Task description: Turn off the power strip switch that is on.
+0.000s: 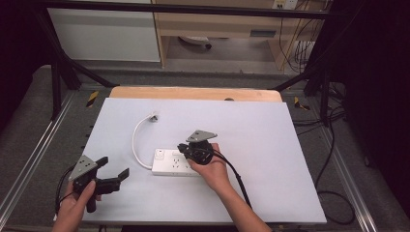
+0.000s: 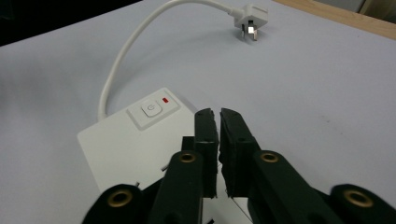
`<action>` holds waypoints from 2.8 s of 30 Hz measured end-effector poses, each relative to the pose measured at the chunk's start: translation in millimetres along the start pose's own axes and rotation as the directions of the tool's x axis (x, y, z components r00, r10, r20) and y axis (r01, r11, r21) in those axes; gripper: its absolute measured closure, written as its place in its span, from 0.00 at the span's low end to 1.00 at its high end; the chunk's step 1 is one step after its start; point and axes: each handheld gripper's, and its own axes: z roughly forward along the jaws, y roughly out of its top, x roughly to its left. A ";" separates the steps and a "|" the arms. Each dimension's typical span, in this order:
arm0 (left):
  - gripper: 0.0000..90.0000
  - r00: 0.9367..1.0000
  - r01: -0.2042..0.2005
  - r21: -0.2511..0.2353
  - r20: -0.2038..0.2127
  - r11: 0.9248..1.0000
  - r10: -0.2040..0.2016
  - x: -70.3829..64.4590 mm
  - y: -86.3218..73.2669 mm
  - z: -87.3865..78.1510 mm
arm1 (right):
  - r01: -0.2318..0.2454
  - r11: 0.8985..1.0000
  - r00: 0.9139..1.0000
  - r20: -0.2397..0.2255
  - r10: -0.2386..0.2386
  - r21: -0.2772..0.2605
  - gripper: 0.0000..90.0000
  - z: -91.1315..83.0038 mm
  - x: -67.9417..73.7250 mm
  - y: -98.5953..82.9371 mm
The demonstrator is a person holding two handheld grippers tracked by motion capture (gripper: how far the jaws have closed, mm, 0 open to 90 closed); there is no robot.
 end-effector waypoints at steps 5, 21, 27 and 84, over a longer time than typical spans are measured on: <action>0.06 1.000 0.006 -0.002 -0.003 1.000 -0.006 0.3 -0.3 -1.0 | -0.018 1.000 1.000 -0.010 0.018 -0.025 0.68 -8.1 -1.9 5.9; 0.06 1.000 0.010 -0.004 0.002 1.000 -0.010 1.1 -0.3 -1.4 | -0.023 1.000 0.998 0.061 0.023 0.003 0.08 -19.3 -2.6 21.5; 0.06 1.000 0.010 -0.005 0.002 1.000 -0.010 -0.1 0.3 -0.5 | -0.038 0.999 0.996 0.080 0.039 -0.021 0.06 -24.7 -3.3 24.4; 0.06 1.000 0.016 -0.034 -0.009 0.999 -0.016 2.0 2.3 -4.9 | -0.008 0.976 0.967 0.246 0.062 -0.218 0.05 -178.9 -70.5 -2.6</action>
